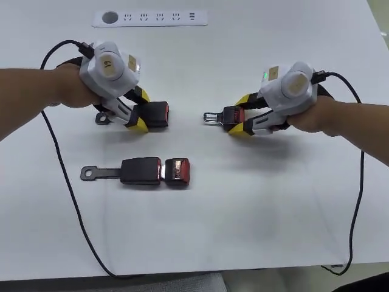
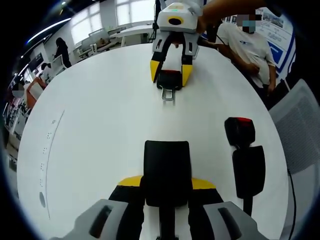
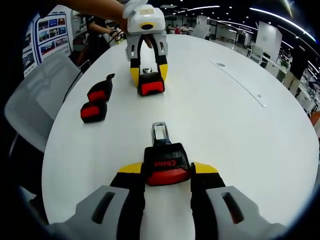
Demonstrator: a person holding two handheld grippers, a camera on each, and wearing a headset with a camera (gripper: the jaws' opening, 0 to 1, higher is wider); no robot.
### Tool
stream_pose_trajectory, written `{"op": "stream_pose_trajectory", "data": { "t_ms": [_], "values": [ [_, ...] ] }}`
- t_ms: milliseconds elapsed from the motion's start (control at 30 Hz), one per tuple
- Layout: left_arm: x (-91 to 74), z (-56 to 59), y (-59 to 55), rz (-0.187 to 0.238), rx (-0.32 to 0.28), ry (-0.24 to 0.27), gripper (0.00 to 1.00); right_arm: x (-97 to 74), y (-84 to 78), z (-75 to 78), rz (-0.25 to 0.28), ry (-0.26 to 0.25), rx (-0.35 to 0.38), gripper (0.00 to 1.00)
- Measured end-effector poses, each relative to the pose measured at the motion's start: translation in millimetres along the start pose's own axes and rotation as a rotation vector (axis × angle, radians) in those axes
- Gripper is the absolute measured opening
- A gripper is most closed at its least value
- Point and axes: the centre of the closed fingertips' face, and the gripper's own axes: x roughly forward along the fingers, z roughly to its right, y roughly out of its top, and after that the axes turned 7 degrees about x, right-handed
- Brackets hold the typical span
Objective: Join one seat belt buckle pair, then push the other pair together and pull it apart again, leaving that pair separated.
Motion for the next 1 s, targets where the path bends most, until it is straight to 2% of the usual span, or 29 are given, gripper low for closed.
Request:
{"op": "stream_pose_trajectory", "data": {
  "t_ms": [267,1000],
  "values": [
    [0.4,-0.8,-1.0,0.006,-0.003,0.001,0.34,-8.1,-5.9,6.5,0.001,-0.002,0.004,0.33],
    [1.6,0.7,-0.7,-0.026,-0.013,0.0,0.36,-1.0,-7.7,4.2,-0.006,-0.025,0.027,0.34]
  ]
}}
